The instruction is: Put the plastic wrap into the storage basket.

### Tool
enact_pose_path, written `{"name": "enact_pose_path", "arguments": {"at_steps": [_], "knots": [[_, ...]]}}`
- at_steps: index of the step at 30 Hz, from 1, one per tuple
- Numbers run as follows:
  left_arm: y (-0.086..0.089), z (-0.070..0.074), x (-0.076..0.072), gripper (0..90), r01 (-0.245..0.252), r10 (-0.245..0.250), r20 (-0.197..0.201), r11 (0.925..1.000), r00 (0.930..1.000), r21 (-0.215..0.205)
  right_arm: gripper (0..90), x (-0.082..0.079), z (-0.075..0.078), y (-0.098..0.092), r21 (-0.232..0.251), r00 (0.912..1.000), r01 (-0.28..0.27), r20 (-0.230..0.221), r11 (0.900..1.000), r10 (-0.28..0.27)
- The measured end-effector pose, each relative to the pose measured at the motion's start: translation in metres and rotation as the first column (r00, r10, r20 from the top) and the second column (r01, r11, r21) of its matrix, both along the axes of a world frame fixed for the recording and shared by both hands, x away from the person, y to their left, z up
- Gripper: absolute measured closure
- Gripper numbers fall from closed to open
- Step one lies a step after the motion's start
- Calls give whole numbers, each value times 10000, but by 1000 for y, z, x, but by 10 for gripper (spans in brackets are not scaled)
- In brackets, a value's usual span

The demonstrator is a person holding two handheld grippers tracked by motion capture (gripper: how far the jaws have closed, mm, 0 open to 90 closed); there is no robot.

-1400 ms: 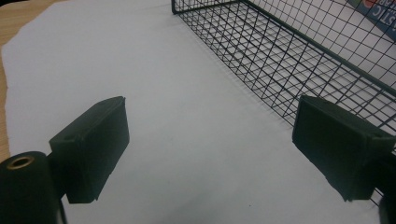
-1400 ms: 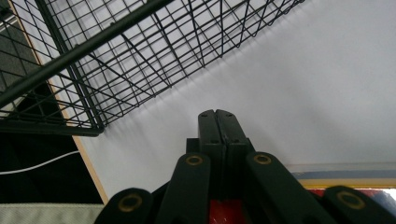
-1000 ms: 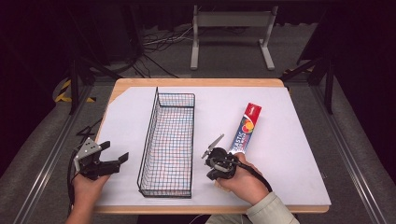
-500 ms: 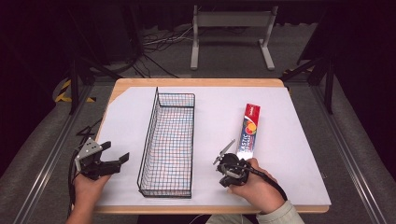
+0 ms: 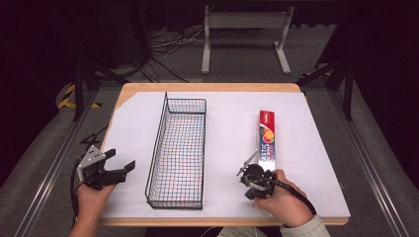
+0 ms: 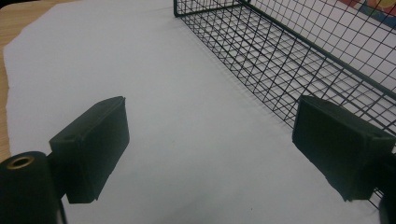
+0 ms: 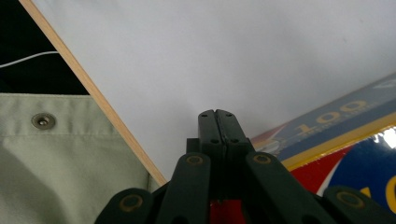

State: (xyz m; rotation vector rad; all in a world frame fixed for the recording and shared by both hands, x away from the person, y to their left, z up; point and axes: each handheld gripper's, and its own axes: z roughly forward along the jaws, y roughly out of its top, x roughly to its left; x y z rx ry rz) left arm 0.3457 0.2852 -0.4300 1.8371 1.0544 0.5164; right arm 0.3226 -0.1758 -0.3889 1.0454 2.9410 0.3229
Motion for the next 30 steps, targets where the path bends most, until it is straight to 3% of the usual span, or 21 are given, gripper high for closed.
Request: {"name": "enact_pose_path", "arguments": {"at_steps": [8, 18, 24, 27, 30], "knots": [[-2, 1, 2, 117, 54, -54, -5, 10000, 10000, -46, 900, -2, 4, -28, -8, 9965, 790, 285, 9969, -789], [-4, 1, 6, 118, 91, -91, -9, 9999, 10000, -115, 900, -1, 9, -63, -146, 9838, 1765, 335, 9842, -1759], [-4, -1, 10, 119, 70, -70, -77, 9999, 9999, -121, 900, -1, 10, -88, -52, 9683, 2461, 447, 9692, -2456], [-6, -1, 11, 119, 32, -35, -116, 9998, 9999, -197, 900, 0, 11, -97, -307, 9560, 2864, 763, 9576, -2834], [-7, -1, 12, 119, 43, -45, -123, 9998, 9999, -187, 900, 3, 11, -110, -377, 9378, 3372, 1008, 9407, -3322]]}}
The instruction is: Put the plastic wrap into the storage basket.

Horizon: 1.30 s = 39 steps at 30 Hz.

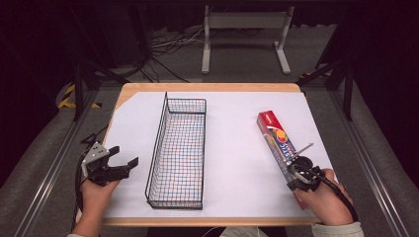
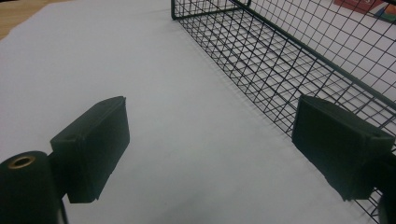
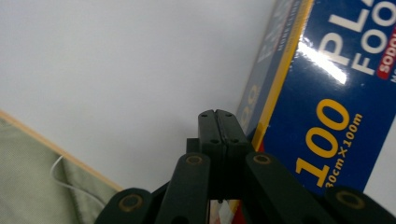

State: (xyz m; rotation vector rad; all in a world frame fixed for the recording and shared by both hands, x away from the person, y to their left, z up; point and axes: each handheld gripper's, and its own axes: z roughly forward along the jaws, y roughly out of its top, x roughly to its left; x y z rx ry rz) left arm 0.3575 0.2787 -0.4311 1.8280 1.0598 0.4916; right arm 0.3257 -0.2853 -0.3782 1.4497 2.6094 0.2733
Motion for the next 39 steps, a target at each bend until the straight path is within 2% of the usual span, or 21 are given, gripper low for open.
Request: {"name": "enact_pose_path", "arguments": {"at_steps": [7, 10, 12, 15, 16, 17, 19, 20, 22, 24, 25, 26, 27, 28, 30, 32, 34, 36, 37, 38, 39], "knots": [[-3, -1, 2, 119, 37, -37, -35, 10000, 10000, 30, 897, 2, -2, -11, -276, 9988, 413, 284, 9988, -405], [-2, -1, 2, 120, 23, -23, -15, 10000, 10000, -1, 765, 3, -4, -10, 199, 9997, 193, 162, 9996, -196], [-1, -1, 2, 120, 13, -13, 2, 10000, 10000, -4, 720, 2, -4, -9, 381, 9998, 79, 192, 9992, -87], [0, -1, 1, 119, -13, 13, -14, 10000, 10000, -10, 654, 1, 2, -10, 1077, 9989, -201, 439, 9940, 154], [0, -1, 1, 120, -11, 11, -20, 10000, 10000, -7, 596, 0, 6, -9, 1534, 9966, -417, 766, 9873, 302], [0, -1, 1, 120, -20, 20, -30, 10000, 10000, 6, 570, -1, 10, -9, 1935, 9938, -516, 1071, 9797, 312], [1, -1, 1, 119, -35, 35, -21, 10000, 10000, -6, 537, -3, 17, -8, 2389, 9866, -750, 1590, 9681, 372], [1, -1, 1, 120, -50, 50, -18, 10000, 10000, 2, 507, -5, 22, -8, 2632, 9767, -900, 2122, 9605, 334], [1, -1, 0, 120, -75, 75, -19, 10000, 10000, -8, 479, -5, 26, -9, 3025, 9647, -905, 2633, 9488, 81], [2, -1, -1, 120, -100, 100, -13, 9999, 9999, 42, 486, -4, 31, -10, 3030, 9523, -844, 3050, 9492, -126], [2, -1, -1, 120, -142, 142, -31, 9999, 9999, 22, 484, -3, 33, -10, 3029, 9504, -780, 3103, 9498, -209], [3, -1, -2, 120, -161, 161, -36, 9999, 9999, 20, 428, -2, 35, -10, 2788, 9424, -860, 3343, 9565, -127], [3, -1, -2, 120, -192, 192, -48, 9998, 9998, 40, 411, -1, 36, -9, 2543, 9301, -750, 3665, 9642, -243], [3, -1, -3, 121, -228, 228, -68, 9997, 9997, 6, 419, 2, 37, -10, 2507, 9290, -672, 3689, 9657, -311], [3, -1, -3, 120, -252, 252, -51, 9997, 9997, 23, 352, 10, 38, -11, 2585, 9347, -215, 3480, 9658, -723], [3, 0, -4, 121, -284, 284, -25, 9996, 9996, 41, 344, 19, 39, -12, 2668, 9393, 169, 3261, 9636, -1068], [3, 0, -5, 121, -284, 284, -6, 9996, 9996, 41, 348, 30, 41, -14, 2949, 9446, 552, 2942, 9539, -1456], [4, -1, -5, 121, -272, 272, -27, 9996, 9996, 85, 383, 40, 42, -16, 3072, 9417, 842, 2866, 9479, -1765], [4, -1, -5, 121, -294, 295, -46, 9996, 9996, 56, 386, 44, 42, -16, 2925, 9418, 806, 2908, 9529, -1689], [5, -2, -5, 121, -306, 306, -46, 9995, 9995, 45, 357, 53, 39, -16, 2781, 9524, 828, 2606, 9570, -1582], [5, -2, -5, 121, -303, 303, -58, 9995, 9995, 42, 320, 59, 37, -16, 2799, 9557, 981, 2412, 9550, -1689]]}}
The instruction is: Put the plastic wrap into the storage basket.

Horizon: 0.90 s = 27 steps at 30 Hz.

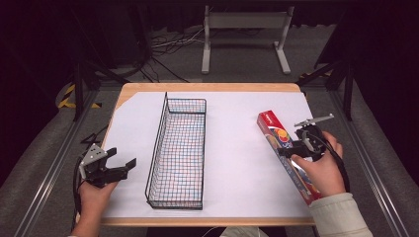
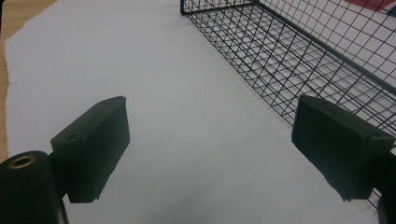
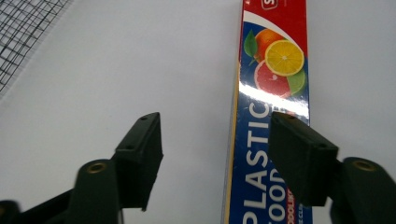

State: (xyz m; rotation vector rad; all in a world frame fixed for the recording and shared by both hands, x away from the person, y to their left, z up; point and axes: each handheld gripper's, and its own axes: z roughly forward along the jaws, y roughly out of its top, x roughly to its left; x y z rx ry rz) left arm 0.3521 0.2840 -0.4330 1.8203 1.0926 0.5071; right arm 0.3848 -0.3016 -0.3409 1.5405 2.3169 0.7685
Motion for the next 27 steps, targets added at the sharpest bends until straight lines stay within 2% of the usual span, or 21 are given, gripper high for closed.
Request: {"name": "enact_pose_path", "arguments": {"at_steps": [1, 2, 4, 7, 10, 14, 18, 21, 24, 27], "knots": [[0, 0, 0, 121, 0, 0, 0, 10000, 10000, 0, 320, 0, 0, 0, 0, 10000, 0, 0, 10000, 0], [1, 0, 0, 121, -40, 40, 12, 10000, 10000, -12, 332, 4, -3, 0, -65, 9996, 289, -40, 9996, -289], [2, -1, -1, 121, -52, 52, 10, 10000, 10000, -5, 347, 13, -8, 0, -526, 9971, 713, -233, 9961, -726], [3, 0, -1, 121, -56, 56, 25, 10000, 10000, 9, 291, 25, -14, 0, -1244, 9945, 1048, 58, 9867, -1049], [3, 0, -1, 121, -83, 83, 4, 10000, 10000, 17, 257, 37, -21, 1, -1206, 9939, 1009, -314, 9876, -1054], [3, -1, -1, 122, -101, 101, -8, 9999, 9999, 9, 231, 49, -30, 1, -1480, 9904, 1043, -747, 9835, -1162], [3, -1, -1, 122, -87, 87, 8, 10000, 10000, 6, 230, 56, -37, 4, -1482, 9872, 859, -1206, 9852, -1042], [3, -2, 0, 122, -82, 82, -12, 10000, 10000, -12, 228, 60, -43, 6, -1705, 9850, 664, -1461, 9831, -919], [4, -1, -1, 124, -59, 59, -43, 10000, 10000, -24, 274, 62, -48, 4, -1837, 9800, 448, -1828, 9820, -789], [4, -1, -1, 124, -76, 76, -23, 9999, 10000, -98, 305, 64, -52, 3, -2247, 9781, 204, -1976, 9742, -661]]}}
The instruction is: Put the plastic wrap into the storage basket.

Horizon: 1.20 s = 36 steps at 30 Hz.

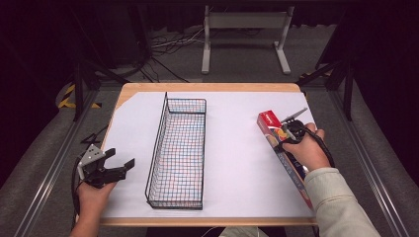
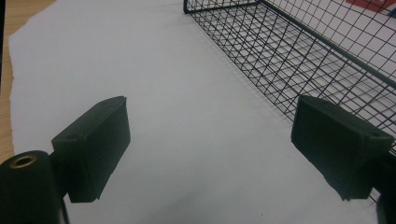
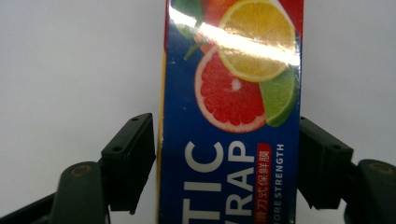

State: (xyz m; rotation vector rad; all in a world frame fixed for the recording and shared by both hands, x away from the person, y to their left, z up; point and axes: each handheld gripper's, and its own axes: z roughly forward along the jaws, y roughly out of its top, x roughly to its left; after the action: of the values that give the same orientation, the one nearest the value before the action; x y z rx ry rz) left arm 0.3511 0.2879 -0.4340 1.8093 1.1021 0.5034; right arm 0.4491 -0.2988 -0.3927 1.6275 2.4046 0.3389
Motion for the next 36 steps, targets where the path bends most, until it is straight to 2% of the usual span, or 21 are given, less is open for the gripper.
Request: {"name": "enact_pose_path", "arguments": {"at_steps": [4, 7, 11, 13, 17, 26, 29, 31, 36], "knots": [[1, 0, 0, 124, -5, 5, -9, 10000, 10000, -1, 311, 0, -4, 0, -232, 9988, -210, -442, 9995, 200], [0, -1, 1, 123, 53, -53, -19, 10000, 10000, 43, 336, 0, -7, 0, -343, 9973, -144, -730, 9993, 119], [0, -1, 0, 123, 78, -78, 39, 10000, 10000, 10, 349, 1, -7, 2, -471, 9960, 23, -897, 9989, -65], [-1, -1, 1, 122, 90, -90, 48, 10000, 9999, 41, 347, 1, -7, 4, -610, 9960, -65, -893, 9981, 10], [-2, -1, 1, 122, 93, -93, 0, 9999, 10000, 51, 355, -1, -7, 5, -645, 9960, 285, -827, 9975, -338], [-1, -1, 1, 122, 98, -99, 34, 9999, 9999, 122, 395, -1, -4, 9, -853, 9944, 646, -778, 9943, -713], [-1, -1, 1, 122, 53, -54, 68, 9999, 10000, 105, 396, -2, -1, 10, -555, 9910, 1140, -637, 9919, -1175], [-1, -1, 1, 121, 28, -28, 71, 10000, 10000, 66, 397, -2, 5, 11, -135, 9869, 1500, -585, 9886, -1505], [-1, 0, 0, 120, -15, 14, 142, 10000, 9999, 78, 397, -1, 18, 18, 224, 9806, 1869, -637, 9821, -1852]]}}
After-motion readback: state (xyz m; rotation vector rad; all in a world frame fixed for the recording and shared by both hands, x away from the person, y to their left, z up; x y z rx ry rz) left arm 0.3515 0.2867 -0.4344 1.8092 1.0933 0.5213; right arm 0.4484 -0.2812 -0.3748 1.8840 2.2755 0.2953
